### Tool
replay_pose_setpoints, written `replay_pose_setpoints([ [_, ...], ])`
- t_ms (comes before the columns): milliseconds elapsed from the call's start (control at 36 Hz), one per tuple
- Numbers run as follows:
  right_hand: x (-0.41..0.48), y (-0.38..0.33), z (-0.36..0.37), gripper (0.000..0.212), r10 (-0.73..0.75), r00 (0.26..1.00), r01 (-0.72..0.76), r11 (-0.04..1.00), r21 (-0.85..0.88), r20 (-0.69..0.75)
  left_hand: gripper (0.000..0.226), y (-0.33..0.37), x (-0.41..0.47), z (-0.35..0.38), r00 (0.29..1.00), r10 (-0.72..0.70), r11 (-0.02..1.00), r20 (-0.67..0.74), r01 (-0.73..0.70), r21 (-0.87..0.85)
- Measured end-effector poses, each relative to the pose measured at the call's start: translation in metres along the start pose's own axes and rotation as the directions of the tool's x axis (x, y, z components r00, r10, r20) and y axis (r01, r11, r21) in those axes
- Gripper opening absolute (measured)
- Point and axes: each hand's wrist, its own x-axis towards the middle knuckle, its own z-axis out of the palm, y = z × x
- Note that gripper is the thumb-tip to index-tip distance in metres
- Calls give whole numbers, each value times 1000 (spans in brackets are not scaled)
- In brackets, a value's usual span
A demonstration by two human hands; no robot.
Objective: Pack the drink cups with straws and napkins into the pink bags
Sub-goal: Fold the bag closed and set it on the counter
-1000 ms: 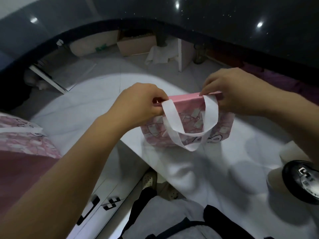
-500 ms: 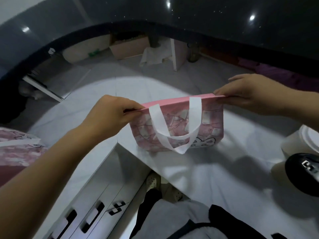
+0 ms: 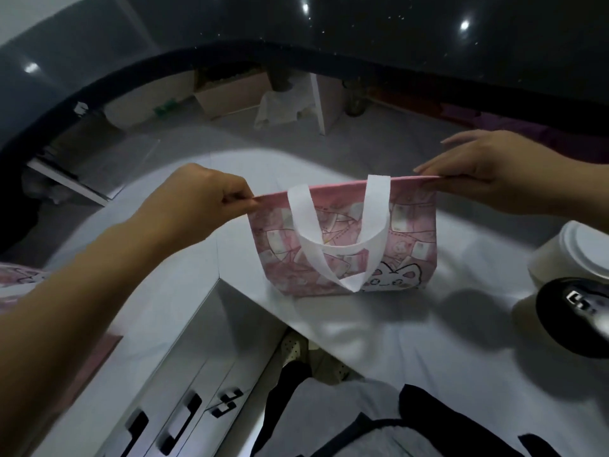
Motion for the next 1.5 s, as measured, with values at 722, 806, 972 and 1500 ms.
replay_pose_setpoints([
  [722,-8,-150,121,60,395,890,-207,798,566,-230,30,-3,-43,22,707,-647,662,-286,335,-671],
  [806,-15,-149,131,70,325,933,-189,806,561,-153,31,18,-74,55,620,-734,524,-276,259,-812],
  [972,-42,-127,145,31,437,884,-313,817,484,-167,36,49,-135,114,618,-779,397,-108,353,-847],
  [1500,-35,-124,162,23,456,866,-416,885,210,-203,10,91,-150,154,606,-773,510,-189,416,-753],
])
